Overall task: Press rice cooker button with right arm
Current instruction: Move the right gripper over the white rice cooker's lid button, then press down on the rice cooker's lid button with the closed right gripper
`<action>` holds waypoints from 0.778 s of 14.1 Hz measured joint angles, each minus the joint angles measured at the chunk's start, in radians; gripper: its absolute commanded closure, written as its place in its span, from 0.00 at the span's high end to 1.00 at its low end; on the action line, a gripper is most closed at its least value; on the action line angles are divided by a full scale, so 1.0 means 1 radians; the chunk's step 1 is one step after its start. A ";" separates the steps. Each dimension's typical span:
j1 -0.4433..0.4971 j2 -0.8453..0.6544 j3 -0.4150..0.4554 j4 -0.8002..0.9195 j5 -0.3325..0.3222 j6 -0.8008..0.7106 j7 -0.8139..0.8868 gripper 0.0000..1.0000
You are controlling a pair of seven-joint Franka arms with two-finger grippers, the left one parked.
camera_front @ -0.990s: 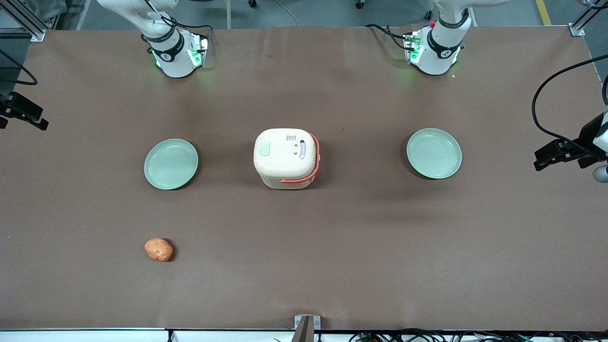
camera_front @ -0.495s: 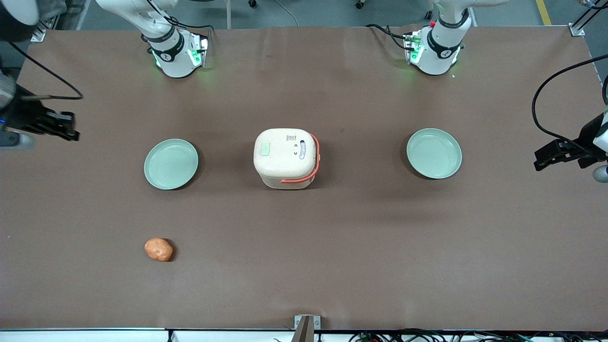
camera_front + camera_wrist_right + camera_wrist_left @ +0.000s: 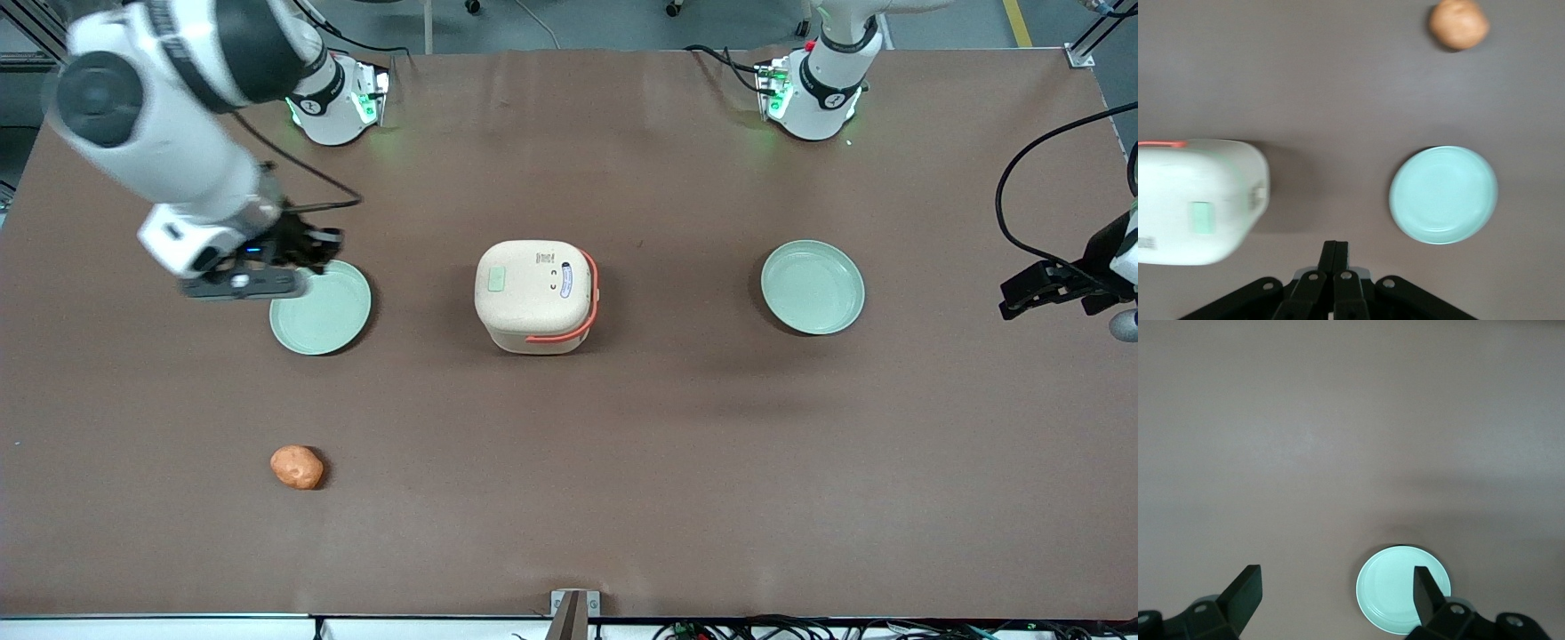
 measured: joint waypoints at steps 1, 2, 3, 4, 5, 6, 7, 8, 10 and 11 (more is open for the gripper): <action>0.050 0.023 0.001 -0.001 0.000 0.032 0.059 0.01; 0.093 0.048 0.001 -0.002 0.000 0.068 0.116 0.01; 0.130 0.076 0.001 -0.003 0.000 0.101 0.166 0.01; 0.156 0.103 0.001 -0.004 0.000 0.130 0.200 0.01; 0.172 0.127 0.000 -0.004 0.000 0.150 0.214 0.01; 0.178 0.150 0.000 -0.004 0.004 0.167 0.221 0.01; 0.179 0.171 -0.001 -0.004 0.021 0.184 0.222 0.01; 0.179 0.190 -0.004 -0.004 0.038 0.200 0.221 0.01; 0.183 0.219 -0.004 -0.004 0.052 0.216 0.221 0.01; 0.189 0.230 -0.004 -0.004 0.054 0.219 0.221 0.01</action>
